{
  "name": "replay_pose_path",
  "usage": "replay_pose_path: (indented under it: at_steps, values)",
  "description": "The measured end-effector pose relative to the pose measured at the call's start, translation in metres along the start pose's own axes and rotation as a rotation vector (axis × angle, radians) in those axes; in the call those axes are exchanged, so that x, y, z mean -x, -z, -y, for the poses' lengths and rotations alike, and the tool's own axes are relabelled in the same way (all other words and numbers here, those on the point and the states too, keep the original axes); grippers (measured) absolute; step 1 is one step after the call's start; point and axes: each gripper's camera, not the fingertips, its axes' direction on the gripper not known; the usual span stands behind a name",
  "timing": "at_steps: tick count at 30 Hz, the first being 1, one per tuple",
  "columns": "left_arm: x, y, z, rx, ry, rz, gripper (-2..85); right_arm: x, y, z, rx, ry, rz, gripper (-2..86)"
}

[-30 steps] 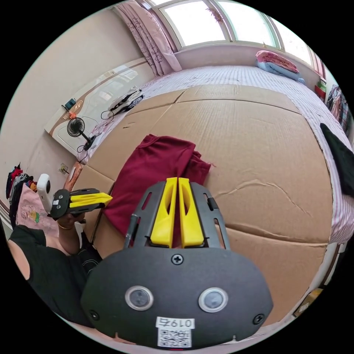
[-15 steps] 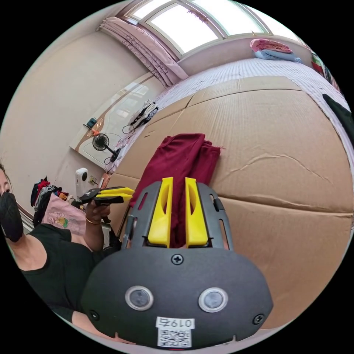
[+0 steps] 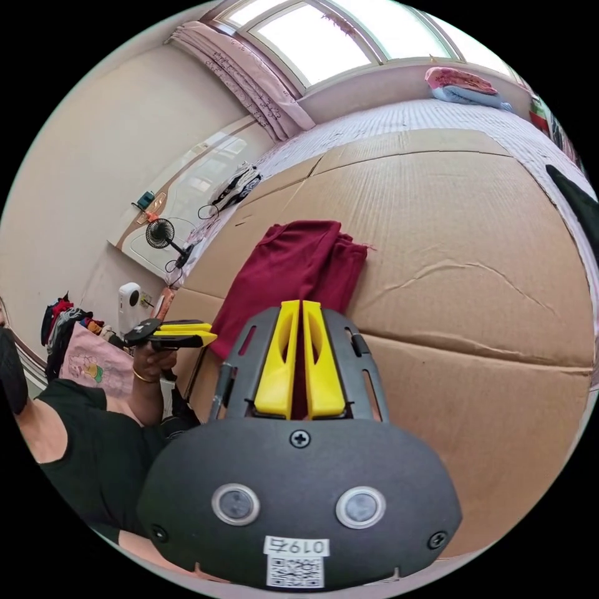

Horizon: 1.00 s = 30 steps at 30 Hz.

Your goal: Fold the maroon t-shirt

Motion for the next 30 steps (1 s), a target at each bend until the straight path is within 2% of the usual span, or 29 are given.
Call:
replay_pose_path:
  at_steps: [2,6,9,10,12,15,18,20,21,22,25,30]
  values:
    - [-0.004,-0.006,-0.006,0.002,-0.005,0.010,1.6,-0.012,-0.012,-0.020,0.020,0.009,-0.050,-0.5]
    - [-0.017,-0.018,-0.025,-0.010,-0.006,0.039,1.1,-0.029,-0.014,-0.059,-0.026,0.025,-0.027,0.5]
    - [-0.040,-0.007,-0.055,-0.143,-0.077,0.118,1.1,-0.021,0.010,-0.116,-0.164,0.112,-0.097,2.0]
    - [-0.049,-0.004,-0.063,-0.174,-0.114,0.161,1.1,-0.009,0.017,-0.145,-0.203,0.192,-0.149,2.7]
    - [-0.097,-0.010,-0.100,-0.268,-0.331,0.415,1.4,0.015,0.012,-0.191,-0.220,0.327,-0.277,4.3]
    - [-0.154,-0.052,-0.137,-0.225,-0.591,0.626,2.1,0.053,-0.038,-0.262,-0.134,0.531,-0.478,6.2]
    - [-0.189,-0.099,-0.160,-0.188,-0.732,0.775,3.0,0.081,-0.108,-0.323,-0.036,0.734,-0.682,5.9]
    - [-0.200,-0.122,-0.166,-0.171,-0.772,0.809,3.5,0.091,-0.155,-0.370,-0.132,0.868,-0.921,1.2]
    - [-0.206,-0.134,-0.170,-0.165,-0.794,0.819,3.7,0.091,-0.165,-0.379,-0.156,0.899,-0.963,1.2]
    - [-0.209,-0.139,-0.172,-0.160,-0.806,0.816,3.8,0.088,-0.182,-0.392,-0.125,0.945,-0.989,1.2]
    - [-0.220,-0.156,-0.181,-0.133,-0.846,0.775,4.0,0.065,-0.204,-0.403,-0.006,0.925,-0.877,7.2]
    - [-0.224,-0.185,-0.195,-0.089,-0.866,0.784,2.9,0.016,-0.216,-0.439,-0.035,0.958,-0.880,6.4]
